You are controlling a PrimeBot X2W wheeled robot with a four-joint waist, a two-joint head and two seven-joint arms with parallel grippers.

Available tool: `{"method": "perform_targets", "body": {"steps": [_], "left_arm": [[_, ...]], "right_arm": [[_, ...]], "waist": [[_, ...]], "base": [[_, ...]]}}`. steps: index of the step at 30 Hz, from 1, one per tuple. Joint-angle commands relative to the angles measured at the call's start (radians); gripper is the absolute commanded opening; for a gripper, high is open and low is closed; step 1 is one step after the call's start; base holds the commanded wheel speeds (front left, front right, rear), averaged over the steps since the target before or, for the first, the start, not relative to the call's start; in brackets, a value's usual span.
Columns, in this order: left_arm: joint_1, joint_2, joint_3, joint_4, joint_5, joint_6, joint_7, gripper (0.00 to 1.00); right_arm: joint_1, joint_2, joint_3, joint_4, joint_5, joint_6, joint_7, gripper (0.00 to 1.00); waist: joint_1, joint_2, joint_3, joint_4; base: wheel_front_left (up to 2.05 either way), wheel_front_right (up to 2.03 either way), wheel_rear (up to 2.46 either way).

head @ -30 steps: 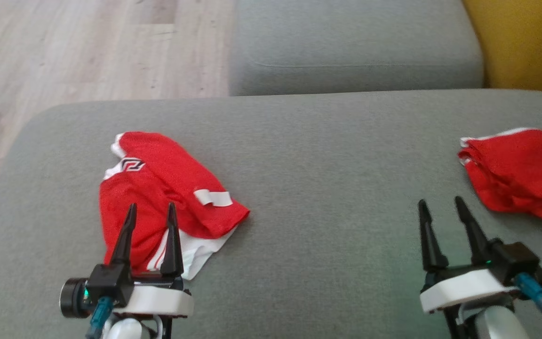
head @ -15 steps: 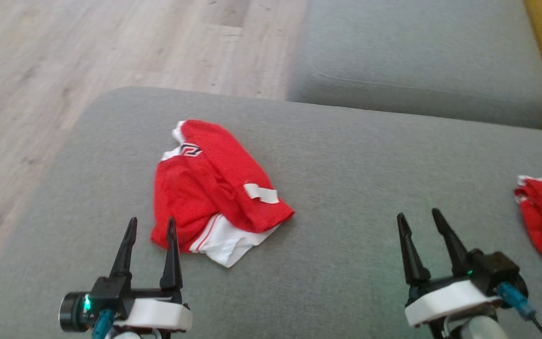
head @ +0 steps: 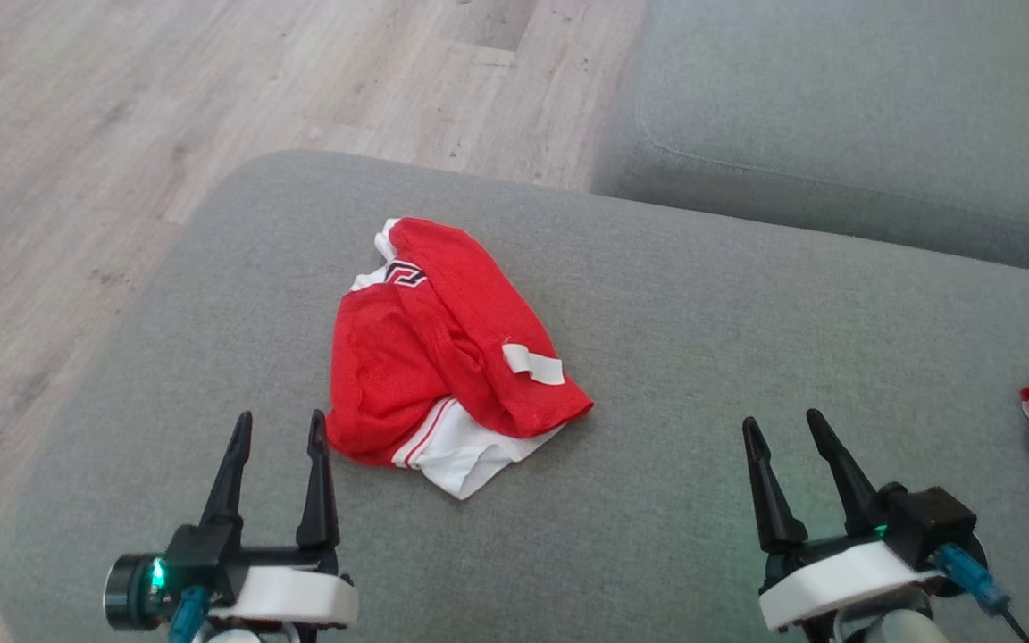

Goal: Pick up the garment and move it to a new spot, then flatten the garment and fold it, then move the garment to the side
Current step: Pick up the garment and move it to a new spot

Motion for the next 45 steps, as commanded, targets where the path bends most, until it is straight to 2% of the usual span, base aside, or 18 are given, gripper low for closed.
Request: {"method": "perform_targets", "body": {"steps": [1, 4, 8, 13, 18, 25, 30, 33, 35, 36, 37, 38, 45], "left_arm": [[-0.03, -0.001, 0.036, -0.031, 0.011, 0.0, -0.005, 1.0], [-0.042, 0.003, 0.037, -0.022, 0.018, -0.012, -0.005, 1.0], [-0.117, 0.012, 0.0, 0.027, 0.025, -0.062, 0.009, 1.0], [-0.273, 0.034, -0.091, 0.091, 0.059, -0.138, 0.118, 1.0], [-0.395, 0.043, -0.18, 0.158, 0.054, -0.173, 0.219, 1.0], [-0.483, 0.078, -0.257, 0.265, 0.031, -0.181, 0.298, 1.0], [-0.521, 0.103, -0.244, 0.336, 0.065, -0.109, 0.326, 1.0], [-0.534, 0.105, -0.245, 0.364, 0.07, -0.094, 0.327, 1.0], [-0.539, 0.103, -0.251, 0.378, 0.066, -0.1, 0.329, 1.0], [-0.542, 0.103, -0.252, 0.381, 0.065, -0.103, 0.324, 0.91], [-0.545, 0.103, -0.253, 0.38, 0.063, -0.104, 0.313, 0.35], [-0.549, 0.102, -0.254, 0.375, 0.062, -0.105, 0.296, 0.0], [-0.58, 0.1, -0.263, 0.327, 0.06, -0.114, 0.184, 0.0]], "right_arm": [[-0.037, -0.004, 0.025, -0.027, 0.003, -0.001, -0.011, 1.0], [-0.046, -0.004, 0.02, -0.031, 0.001, -0.001, -0.011, 1.0], [-0.058, -0.004, -0.003, -0.043, -0.008, -0.001, -0.011, 1.0], [-0.09, -0.004, -0.034, -0.066, -0.028, -0.001, -0.011, 1.0], [-0.126, -0.004, -0.057, -0.084, -0.037, -0.001, -0.011, 1.0], [-0.152, -0.004, -0.06, -0.088, -0.033, -0.001, -0.011, 1.0], [-0.162, -0.004, -0.068, -0.091, -0.029, -0.001, -0.011, 1.0], [-0.163, -0.004, -0.069, -0.091, -0.03, -0.001, -0.011, 1.0], [-0.163, -0.004, -0.071, -0.091, -0.03, -0.001, -0.011, 1.0], [-0.164, -0.004, -0.072, -0.09, -0.03, -0.001, -0.011, 1.0], [-0.165, -0.004, -0.073, -0.09, -0.029, -0.001, -0.011, 1.0], [-0.165, -0.004, -0.073, -0.088, -0.029, -0.001, -0.011, 1.0], [-0.166, -0.004, -0.072, -0.072, -0.025, -0.001, -0.011, 1.0]], "waist": [[0.0, -0.0001, 0.006, -0.006], [0.0, -0.0001, 0.022, -0.021], [0.0, -0.0001, 0.067, -0.044], [0.0, -0.0001, 0.141, -0.089], [0.0, -0.0001, 0.206, -0.145], [0.0, -0.0001, 0.252, -0.215], [0.0, -0.0001, 0.265, -0.244], [0.0, -0.0001, 0.268, -0.253], [0.0, -0.0001, 0.268, -0.257], [0.0, -0.0001, 0.268, -0.258], [0.0, -0.0001, 0.268, -0.259], [0.0, -0.0001, 0.266, -0.26], [0.0, -0.0001, 0.244, -0.263]], "base": [[0.0, 0.0, 0.0], [0.0, 0.0, 0.0], [0.0, 0.0, 0.0], [0.0, 0.0, 0.0], [0.0, 0.0, 0.0], [0.0, 0.0, 0.0], [0.0, 0.0, 0.0], [0.0, 0.0, 0.0], [0.0, 0.0, 0.0], [0.0, 0.0, 0.0], [0.0, 0.0, 0.0], [0.0, 0.0, 0.0], [0.0, 0.0, 0.0]]}}
